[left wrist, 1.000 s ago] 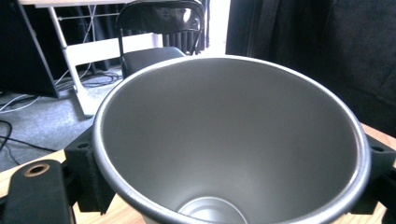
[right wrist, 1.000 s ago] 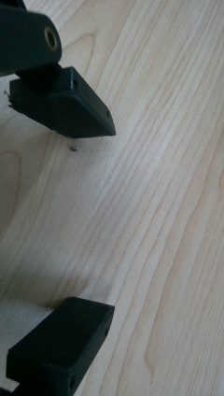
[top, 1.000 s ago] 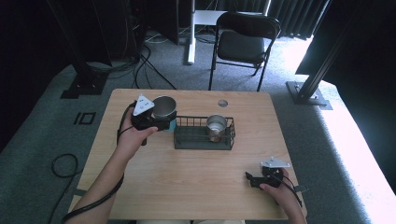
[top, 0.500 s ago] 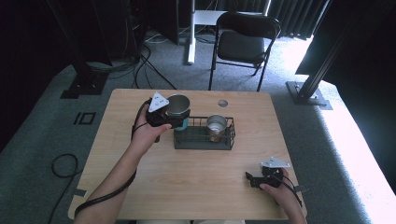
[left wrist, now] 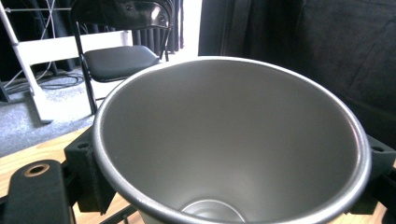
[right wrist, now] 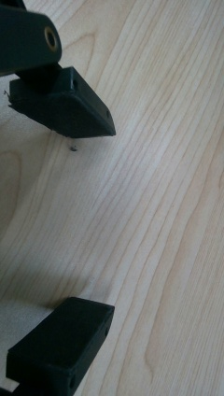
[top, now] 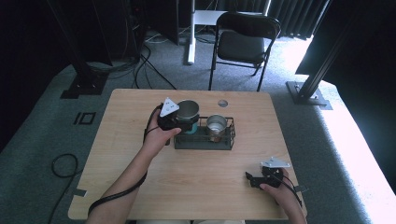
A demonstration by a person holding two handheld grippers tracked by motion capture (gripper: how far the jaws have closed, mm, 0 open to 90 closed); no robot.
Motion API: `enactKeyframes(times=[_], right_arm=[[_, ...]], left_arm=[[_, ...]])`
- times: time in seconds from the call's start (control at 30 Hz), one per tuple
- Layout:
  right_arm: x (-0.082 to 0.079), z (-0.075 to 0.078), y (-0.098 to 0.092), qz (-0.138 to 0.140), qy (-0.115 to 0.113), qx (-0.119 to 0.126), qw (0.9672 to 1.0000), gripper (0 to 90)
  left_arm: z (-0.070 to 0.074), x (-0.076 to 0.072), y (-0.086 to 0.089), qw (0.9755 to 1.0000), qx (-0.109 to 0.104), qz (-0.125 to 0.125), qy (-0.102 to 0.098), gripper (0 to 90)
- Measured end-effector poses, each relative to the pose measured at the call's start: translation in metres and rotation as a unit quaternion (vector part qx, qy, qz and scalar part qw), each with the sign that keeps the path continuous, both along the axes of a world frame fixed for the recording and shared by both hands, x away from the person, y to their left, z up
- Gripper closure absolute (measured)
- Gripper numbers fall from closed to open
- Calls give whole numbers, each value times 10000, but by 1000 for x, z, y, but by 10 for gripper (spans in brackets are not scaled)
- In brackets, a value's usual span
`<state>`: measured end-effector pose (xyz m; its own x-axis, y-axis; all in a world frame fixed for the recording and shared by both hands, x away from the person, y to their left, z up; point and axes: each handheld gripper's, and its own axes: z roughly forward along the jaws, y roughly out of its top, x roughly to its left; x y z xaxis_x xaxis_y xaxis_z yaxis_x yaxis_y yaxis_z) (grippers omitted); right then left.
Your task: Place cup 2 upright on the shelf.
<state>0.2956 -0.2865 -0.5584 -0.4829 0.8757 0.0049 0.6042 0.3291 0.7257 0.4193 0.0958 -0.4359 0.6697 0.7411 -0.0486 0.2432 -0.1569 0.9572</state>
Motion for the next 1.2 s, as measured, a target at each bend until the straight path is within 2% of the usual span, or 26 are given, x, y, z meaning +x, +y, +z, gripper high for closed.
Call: enactKeyframes(times=[0.13,0.33,0.63,0.83,0.9,1.1,1.2], right_arm=[[0,0,0,0,1,1,10000,122],[0,0,0,0,0,-3,10000,122],[0,0,0,1,-1,-3,10000,122],[0,0,0,0,0,-2,10000,122],[0,0,0,-1,1,-1,10000,122],[0,0,0,-1,0,-2,10000,122],[0,0,0,0,0,-3,10000,122]], left_arm=[[-6,3,-3,10000,46,10,69,138],[-23,9,-9,9998,104,12,193,138],[-38,10,-10,9995,181,-54,270,138],[-38,8,-14,9990,399,-110,157,136],[-39,7,-14,9990,399,-102,156,131],[-34,3,-13,9989,431,-159,127,32],[-31,1,-12,9987,450,-174,151,31]])
